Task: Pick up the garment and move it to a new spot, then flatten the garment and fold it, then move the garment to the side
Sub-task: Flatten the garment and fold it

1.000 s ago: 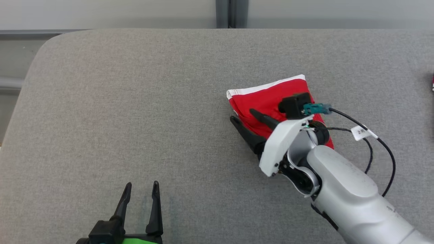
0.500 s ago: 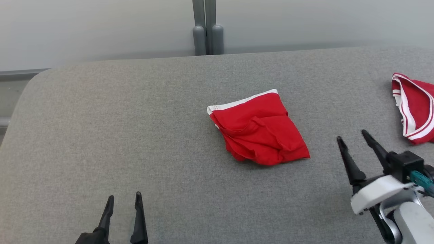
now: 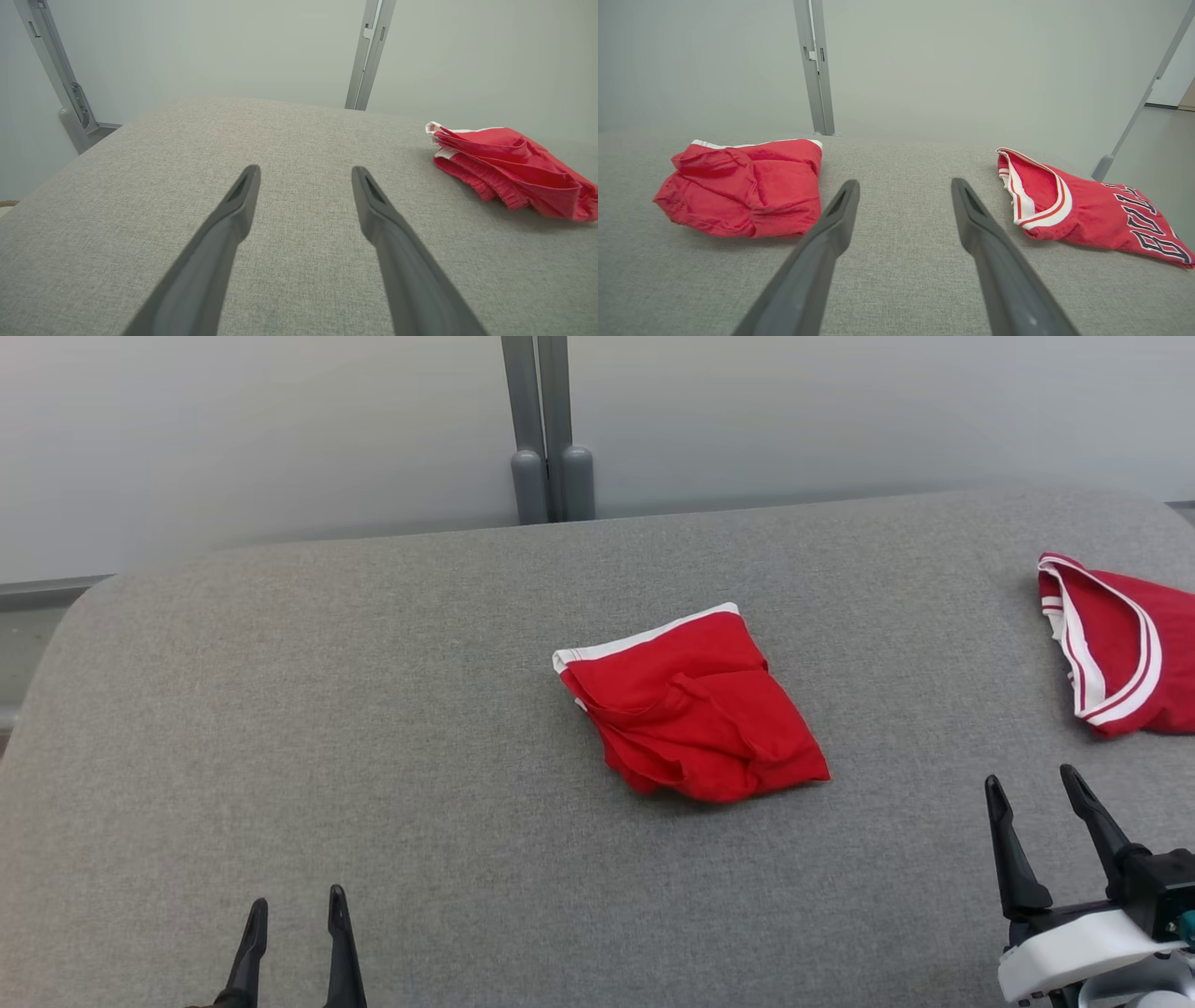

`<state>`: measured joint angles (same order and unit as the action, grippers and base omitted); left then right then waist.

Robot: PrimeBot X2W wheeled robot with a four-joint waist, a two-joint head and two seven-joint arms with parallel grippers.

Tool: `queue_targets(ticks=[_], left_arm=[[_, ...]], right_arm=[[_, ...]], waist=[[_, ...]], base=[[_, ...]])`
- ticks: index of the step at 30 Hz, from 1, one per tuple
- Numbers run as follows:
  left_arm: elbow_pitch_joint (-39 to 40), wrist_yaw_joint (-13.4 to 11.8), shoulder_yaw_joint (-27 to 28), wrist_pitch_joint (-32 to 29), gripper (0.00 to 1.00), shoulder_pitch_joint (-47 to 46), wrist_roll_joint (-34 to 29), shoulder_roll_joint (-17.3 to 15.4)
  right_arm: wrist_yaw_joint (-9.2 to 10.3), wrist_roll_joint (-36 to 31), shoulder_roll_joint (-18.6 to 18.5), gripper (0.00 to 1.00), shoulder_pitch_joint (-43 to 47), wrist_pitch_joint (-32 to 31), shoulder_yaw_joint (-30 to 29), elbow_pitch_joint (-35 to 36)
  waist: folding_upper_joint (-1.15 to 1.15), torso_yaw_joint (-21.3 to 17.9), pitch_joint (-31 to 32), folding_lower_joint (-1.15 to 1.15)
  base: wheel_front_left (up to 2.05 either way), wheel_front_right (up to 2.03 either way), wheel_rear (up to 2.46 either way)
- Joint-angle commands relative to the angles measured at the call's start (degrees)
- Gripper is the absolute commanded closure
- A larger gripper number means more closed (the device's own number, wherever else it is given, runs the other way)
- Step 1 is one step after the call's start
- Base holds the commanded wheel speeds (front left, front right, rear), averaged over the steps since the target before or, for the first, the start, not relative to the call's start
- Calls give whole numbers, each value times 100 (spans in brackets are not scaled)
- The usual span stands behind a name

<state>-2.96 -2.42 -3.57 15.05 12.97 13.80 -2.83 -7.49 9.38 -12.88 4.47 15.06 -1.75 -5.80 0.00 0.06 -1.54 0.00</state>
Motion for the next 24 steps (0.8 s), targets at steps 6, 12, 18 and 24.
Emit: queue_targets(ticks=[6, 12, 18, 24], left_arm=[[-28, 95, 61, 14, 0, 97, -15, -14], [43, 152, 27, 14, 0, -77, -48, -14], [82, 230, -99, 15, 0, -438, -38, -13], [20, 238, -263, 14, 0, -817, 85, -12]], right_arm=[[1, -76, 36, 0, -9, 12, 32, 17], [0, 10, -18, 0, -488, 12, 212, 78], [1, -11, -354, 100, -1826, 12, 857, -728], [1, 12, -600, 100, -3303, 13, 1584, -2050]], waist=[[0, 63, 42, 0], [0, 245, -209, 0], [0, 592, -807, 0], [0, 1129, -1421, 0]], base=[[0, 0, 0], [0, 0, 0], [0, 0, 0], [0, 0, 0]])
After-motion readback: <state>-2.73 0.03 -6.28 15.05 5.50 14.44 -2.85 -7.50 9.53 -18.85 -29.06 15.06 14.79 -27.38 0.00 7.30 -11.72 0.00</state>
